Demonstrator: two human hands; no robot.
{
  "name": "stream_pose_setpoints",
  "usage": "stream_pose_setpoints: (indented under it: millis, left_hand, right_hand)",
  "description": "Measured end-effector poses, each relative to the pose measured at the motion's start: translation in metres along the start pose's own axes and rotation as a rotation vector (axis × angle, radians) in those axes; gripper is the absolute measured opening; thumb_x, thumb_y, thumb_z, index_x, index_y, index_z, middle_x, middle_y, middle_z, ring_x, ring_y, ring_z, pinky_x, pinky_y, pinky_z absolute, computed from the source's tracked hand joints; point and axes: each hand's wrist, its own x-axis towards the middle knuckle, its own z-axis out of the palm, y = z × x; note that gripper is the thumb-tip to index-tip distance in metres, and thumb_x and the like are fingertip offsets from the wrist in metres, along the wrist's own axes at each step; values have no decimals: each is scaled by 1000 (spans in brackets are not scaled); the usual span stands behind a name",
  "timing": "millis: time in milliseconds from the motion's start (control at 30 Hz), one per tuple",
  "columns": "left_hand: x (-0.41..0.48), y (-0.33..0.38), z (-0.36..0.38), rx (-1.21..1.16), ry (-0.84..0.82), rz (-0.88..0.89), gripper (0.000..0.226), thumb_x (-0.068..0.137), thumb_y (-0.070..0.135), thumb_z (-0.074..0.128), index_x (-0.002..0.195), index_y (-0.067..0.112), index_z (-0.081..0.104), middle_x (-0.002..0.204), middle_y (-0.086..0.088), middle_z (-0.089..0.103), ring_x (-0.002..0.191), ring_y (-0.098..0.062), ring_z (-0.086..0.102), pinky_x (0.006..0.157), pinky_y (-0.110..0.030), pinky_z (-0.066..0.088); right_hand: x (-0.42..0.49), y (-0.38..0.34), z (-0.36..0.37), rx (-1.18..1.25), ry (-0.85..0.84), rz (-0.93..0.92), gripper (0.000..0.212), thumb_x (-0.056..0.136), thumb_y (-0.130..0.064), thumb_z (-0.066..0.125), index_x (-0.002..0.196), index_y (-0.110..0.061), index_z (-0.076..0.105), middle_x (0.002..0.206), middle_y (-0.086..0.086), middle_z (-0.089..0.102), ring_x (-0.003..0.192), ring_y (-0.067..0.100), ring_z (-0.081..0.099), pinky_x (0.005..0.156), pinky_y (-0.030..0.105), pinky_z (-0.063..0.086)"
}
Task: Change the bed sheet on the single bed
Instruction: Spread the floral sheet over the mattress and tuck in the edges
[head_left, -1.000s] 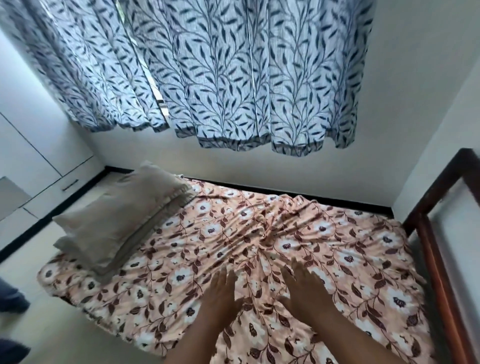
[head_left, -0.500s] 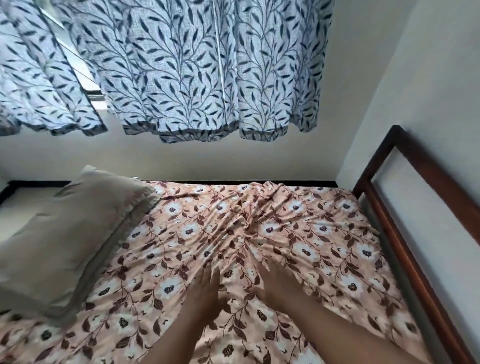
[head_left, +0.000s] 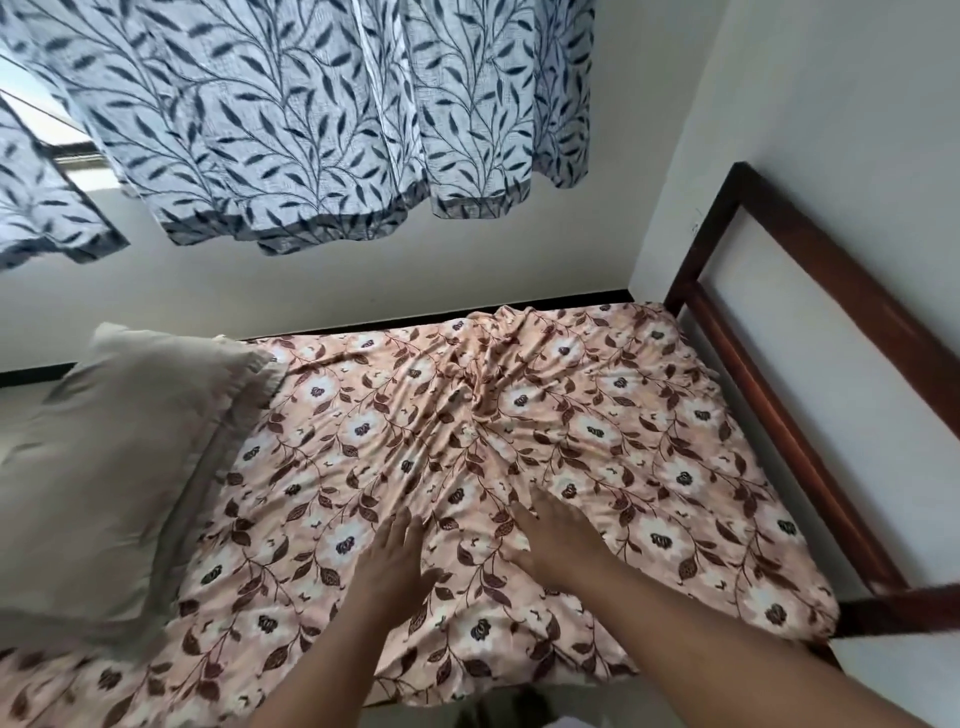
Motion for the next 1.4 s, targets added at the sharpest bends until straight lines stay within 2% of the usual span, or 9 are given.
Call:
stream_pose_setpoints:
  millis: [133,233,433,533,800,933,1133,1300,1400]
  left_hand:
    - [-13,-3,-8,35,-2,-1,88,100,60,37,156,16,-14,161,-6,-22,153,-27,-14,125,-41,-2]
    - [-25,-15,-13,52,27,-15,87,100,58,38,156,19,-16,163,-6,-19,152,-25,-14,117,-34,-10]
    - [-42,-54,-20,55,3,-94,86,101,58,38,159,16,-9,165,-8,-15,153,-27,-11,121,-36,-5]
    - [-42,-87,-17,64,13,-99,86,101,59,36,159,14,-8,166,-10,-14,154,-27,-11,118,-34,-9]
    - [-30,-200,-35,55,48,-26,85,101,60,32,158,12,-9,164,-10,-19,153,-26,-13,116,-33,-11]
    - [-32,-279,-49,54,84,26,86,101,62,30,158,13,-11,163,-11,-19,153,-26,-16,116,-34,-13]
    - [-46,-379,-54,-104,62,-89,81,101,59,35,160,14,2,168,-10,-3,155,-28,-1,125,-40,5]
    - [-67,-429,-47,-224,31,-229,84,100,62,33,160,13,0,168,-10,-5,155,-29,-1,125,-42,9]
    - [-79,-454,-38,-276,44,-299,83,101,58,36,159,10,3,168,-14,0,155,-30,1,125,-43,9]
  right_hand:
    - [2,1,5,13,0,-3,80,100,-63,39,162,-22,10,169,14,-2,156,33,3,124,50,10]
    - [6,-12,11,42,-2,-23,78,101,-59,43,162,-21,14,169,15,3,156,32,6,124,50,13]
    - [17,-56,17,32,-16,-80,78,100,-60,43,162,-25,10,170,12,-2,157,31,2,125,50,10]
    - [24,-84,11,23,17,-95,78,100,-59,44,162,-25,11,170,13,0,157,30,3,124,49,9]
    - [59,-205,-3,39,85,-8,80,100,-63,39,162,-24,5,169,13,-8,156,32,-2,124,47,6]
    - [78,-293,-4,84,78,64,81,100,-64,38,163,-24,4,169,15,-6,156,33,1,125,48,10]
    - [96,-403,-6,201,108,23,78,99,-63,41,161,-27,10,170,9,0,157,28,3,125,48,14]
    - [104,-450,3,194,15,-74,79,100,-64,38,162,-27,7,170,9,-3,157,28,-1,126,46,11]
    - [115,-466,8,178,-13,-146,80,100,-64,39,163,-25,8,170,10,-1,157,28,2,126,44,13]
